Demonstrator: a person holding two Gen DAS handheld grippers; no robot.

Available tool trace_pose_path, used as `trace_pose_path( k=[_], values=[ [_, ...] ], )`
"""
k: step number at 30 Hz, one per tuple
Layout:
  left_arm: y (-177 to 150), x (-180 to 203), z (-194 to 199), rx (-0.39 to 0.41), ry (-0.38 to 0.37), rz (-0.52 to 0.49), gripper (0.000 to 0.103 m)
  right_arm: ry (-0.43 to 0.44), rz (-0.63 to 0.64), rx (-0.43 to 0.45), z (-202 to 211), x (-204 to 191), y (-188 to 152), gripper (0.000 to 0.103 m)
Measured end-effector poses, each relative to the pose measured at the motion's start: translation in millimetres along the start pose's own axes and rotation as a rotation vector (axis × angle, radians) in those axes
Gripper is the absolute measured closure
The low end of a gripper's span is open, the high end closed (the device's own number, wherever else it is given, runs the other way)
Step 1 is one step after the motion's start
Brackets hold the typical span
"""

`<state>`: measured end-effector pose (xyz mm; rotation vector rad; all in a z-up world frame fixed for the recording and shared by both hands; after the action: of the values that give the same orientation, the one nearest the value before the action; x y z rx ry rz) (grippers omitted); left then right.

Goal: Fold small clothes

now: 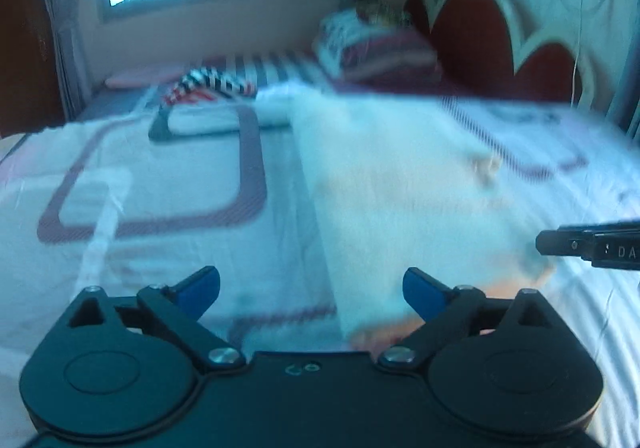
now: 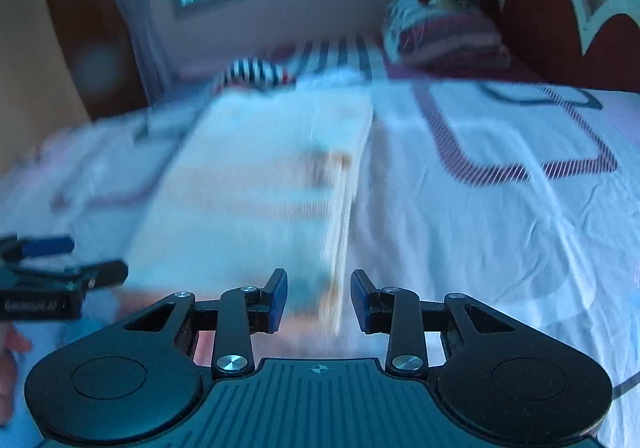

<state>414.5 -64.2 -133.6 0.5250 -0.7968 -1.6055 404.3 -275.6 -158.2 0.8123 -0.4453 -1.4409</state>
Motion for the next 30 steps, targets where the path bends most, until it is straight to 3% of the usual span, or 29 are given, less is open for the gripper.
trace_pose_path(
  k=[4, 10, 14, 15, 16, 18, 20, 21, 23, 25, 30],
  values=[
    [26, -4, -15, 0.003, -0.02, 0.039, 0.011, 0.016, -0.095, 0.049, -3, 19, 28, 0.069],
    [63, -2, -65, -0.016, -0.019, 0.075, 0.014, 0.014, -0.072, 0.08, -39, 20, 76, 0.069],
    [61, 1, -102, -0.091, -0.015, 0.068, 0.013, 0.018, -0.025, 0.056, -73, 21, 88, 0.069],
    [57, 2, -109, -0.108, -0.008, 0.048, 0.007, -0.032, 0.007, -0.003, -89, 26, 82, 0.068],
    [57, 2, -109, -0.099, 0.004, 0.041, 0.004, -0.059, 0.022, -0.029, -98, 32, 79, 0.054],
    [61, 4, -100, -0.094, 0.039, -0.007, 0.006, -0.086, -0.023, -0.01, -94, 46, 82, 0.052],
    [65, 3, -87, -0.045, 0.058, -0.049, 0.008, -0.048, -0.072, 0.042, -75, 54, 86, 0.052],
    [64, 2, -85, -0.051, 0.027, -0.039, 0.009, -0.009, -0.098, 0.05, -68, 57, 86, 0.052],
    [65, -5, -84, -0.079, -0.072, 0.041, 0.018, 0.107, -0.188, -0.005, -69, 65, 83, 0.052],
    [65, -13, -87, -0.112, -0.126, 0.113, 0.026, 0.212, -0.285, -0.039, -73, 74, 79, 0.052],
    [58, -22, -105, -0.225, -0.27, 0.257, 0.029, 0.372, -0.453, -0.136, -94, 83, 67, 0.051]
  ],
)
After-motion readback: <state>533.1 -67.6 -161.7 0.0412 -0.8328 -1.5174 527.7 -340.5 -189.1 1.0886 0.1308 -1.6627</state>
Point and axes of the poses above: each gripper's, at about its wrist camera, not at the fingertips, and z roughly against the way its jaws point, x to its right, y to its top, the point moved 8 cm from there along -z, roughly the way its jaws point, and after that the axes turned 5 degrees about z, right-handed, at the moved point
